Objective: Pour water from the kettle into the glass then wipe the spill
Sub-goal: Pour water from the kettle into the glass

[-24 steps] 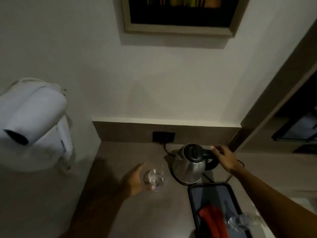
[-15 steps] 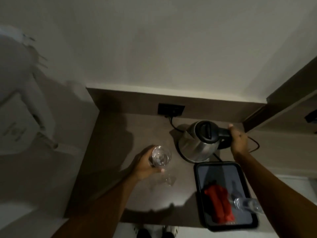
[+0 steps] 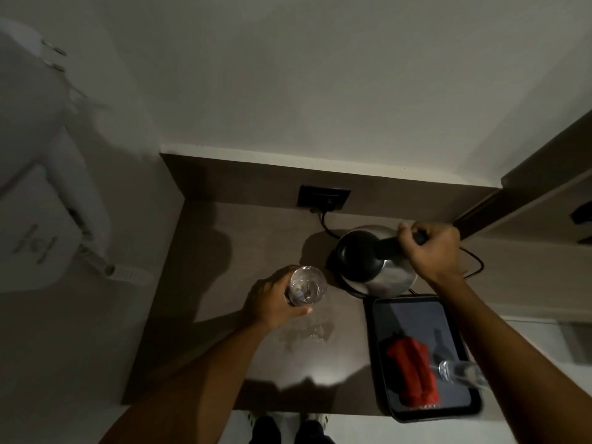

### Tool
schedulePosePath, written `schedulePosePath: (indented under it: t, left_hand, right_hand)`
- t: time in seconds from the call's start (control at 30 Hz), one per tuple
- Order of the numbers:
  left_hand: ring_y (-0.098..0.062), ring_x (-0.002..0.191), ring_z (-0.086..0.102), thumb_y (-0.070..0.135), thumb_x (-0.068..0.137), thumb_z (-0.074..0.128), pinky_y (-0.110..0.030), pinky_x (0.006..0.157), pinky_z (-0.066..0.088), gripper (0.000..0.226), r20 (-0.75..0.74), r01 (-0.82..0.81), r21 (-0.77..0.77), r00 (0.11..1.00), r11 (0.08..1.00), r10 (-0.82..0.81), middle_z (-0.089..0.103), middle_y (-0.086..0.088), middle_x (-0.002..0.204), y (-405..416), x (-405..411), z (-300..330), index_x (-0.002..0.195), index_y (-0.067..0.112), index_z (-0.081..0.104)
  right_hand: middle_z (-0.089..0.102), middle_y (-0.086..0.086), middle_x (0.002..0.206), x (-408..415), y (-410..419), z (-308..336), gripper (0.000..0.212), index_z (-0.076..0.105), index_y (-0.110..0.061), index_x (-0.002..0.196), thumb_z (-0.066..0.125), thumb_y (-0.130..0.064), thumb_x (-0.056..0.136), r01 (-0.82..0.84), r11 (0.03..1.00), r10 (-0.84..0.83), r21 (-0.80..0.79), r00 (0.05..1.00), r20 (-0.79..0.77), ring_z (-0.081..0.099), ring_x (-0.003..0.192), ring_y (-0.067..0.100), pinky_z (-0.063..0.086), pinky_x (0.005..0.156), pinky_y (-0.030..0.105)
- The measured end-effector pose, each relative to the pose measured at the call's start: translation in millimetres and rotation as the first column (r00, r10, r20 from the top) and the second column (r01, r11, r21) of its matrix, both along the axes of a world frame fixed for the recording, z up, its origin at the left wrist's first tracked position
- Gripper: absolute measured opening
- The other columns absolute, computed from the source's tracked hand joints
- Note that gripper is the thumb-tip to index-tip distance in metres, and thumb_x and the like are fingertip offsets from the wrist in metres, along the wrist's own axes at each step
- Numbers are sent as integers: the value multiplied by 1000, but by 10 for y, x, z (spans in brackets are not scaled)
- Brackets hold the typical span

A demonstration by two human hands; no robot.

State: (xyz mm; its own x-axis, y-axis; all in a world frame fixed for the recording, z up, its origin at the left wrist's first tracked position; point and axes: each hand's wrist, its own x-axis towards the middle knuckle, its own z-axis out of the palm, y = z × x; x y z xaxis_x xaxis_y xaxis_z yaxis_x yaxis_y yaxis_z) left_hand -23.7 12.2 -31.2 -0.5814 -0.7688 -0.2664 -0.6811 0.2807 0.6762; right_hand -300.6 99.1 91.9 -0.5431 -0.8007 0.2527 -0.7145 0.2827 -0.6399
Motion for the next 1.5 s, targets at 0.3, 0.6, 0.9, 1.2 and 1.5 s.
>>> schedulePosePath:
  t: [0.3, 0.6, 0.9, 1.2, 1.5]
  left_hand:
    - [-22, 117, 65, 62, 60, 84, -40, 95, 55, 96, 39, 43, -5, 998, 999, -42, 68, 2, 130, -39, 12, 2, 143, 31, 45]
    - [-22, 117, 65, 61, 63, 83, -42, 96, 55, 98, 70, 51, 7, 996, 999, -51, 67, 1, 131, -45, 31, 19, 146, 31, 41]
    - [-23, 118, 64, 65, 61, 80, -44, 97, 54, 96, 109, 10, 6, 994, 1000, -10, 70, 3, 126, -14, 36, 24, 144, 39, 40]
    - [-23, 118, 64, 67, 58, 80, -44, 95, 56, 96, 95, 4, -2, 995, 1000, -4, 69, 6, 127, -4, 43, 32, 142, 45, 38]
    - [-26, 120, 63, 66, 59, 81, -46, 96, 54, 95, 123, -3, -20, 992, 1000, 5, 69, 4, 128, -2, 36, 53, 141, 45, 39]
  right_hand:
    - [48, 3, 42, 376, -104, 148, 48, 52, -11, 46, 49, -43, 82, -116, 984, 161, 134, 903, -399, 43, 36, 20, 35, 44, 27]
    - [40, -4, 40, 454, -172, 244, 52, 48, -18, 45, 43, -49, 86, -122, 972, 212, 201, 823, -527, 33, 34, 14, 27, 60, 25]
    - [41, -3, 37, 416, -244, 464, 56, 48, -19, 44, 39, -51, 89, -153, 955, 285, 256, 721, -632, 31, 32, 13, 27, 62, 25]
    - [38, -2, 36, 391, -288, 644, 60, 47, -17, 43, 34, -54, 89, -152, 942, 319, 300, 689, -651, 35, 30, 17, 25, 56, 24]
    - [40, -1, 35, 388, -289, 795, 62, 51, -17, 45, 32, -55, 89, -165, 931, 345, 324, 682, -644, 37, 30, 17, 19, 54, 20]
